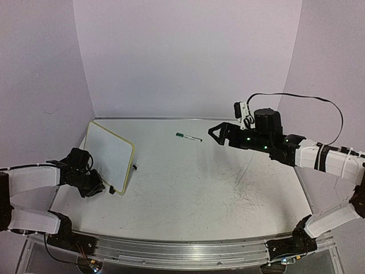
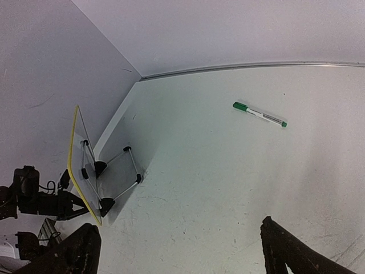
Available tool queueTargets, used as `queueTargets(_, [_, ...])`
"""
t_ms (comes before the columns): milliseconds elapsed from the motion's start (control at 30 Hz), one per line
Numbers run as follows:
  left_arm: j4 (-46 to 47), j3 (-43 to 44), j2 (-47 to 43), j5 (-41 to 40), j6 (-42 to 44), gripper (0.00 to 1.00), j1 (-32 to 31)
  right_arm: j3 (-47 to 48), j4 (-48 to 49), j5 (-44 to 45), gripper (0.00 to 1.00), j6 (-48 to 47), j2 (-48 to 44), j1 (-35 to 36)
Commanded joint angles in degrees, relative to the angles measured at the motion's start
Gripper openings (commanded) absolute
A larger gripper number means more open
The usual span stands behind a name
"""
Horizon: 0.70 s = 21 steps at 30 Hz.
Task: Write a sentence on the whiteboard
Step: Adjust the whiteboard stand at the corner of the board.
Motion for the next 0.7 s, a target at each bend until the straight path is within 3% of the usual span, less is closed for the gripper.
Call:
queueTargets(0, [7.00, -0.60, 2.38, -0.41, -1.25, 0.15, -1.02, 0.17, 3.28, 1.16, 0.98, 1.42, 1.38, 1.52])
queueTargets(467, [14.18, 0.94, 8.62, -2.65, -6.71, 0.12, -12.53, 1.40, 3.62, 2.75, 0.98, 3.46, 4.84, 4.30])
queueTargets(667, [17.55, 6.78, 16.88, -4.77, -8.23, 0.11, -19.62, 1.78, 3.28, 3.86, 0.98, 4.76, 6.90, 4.96])
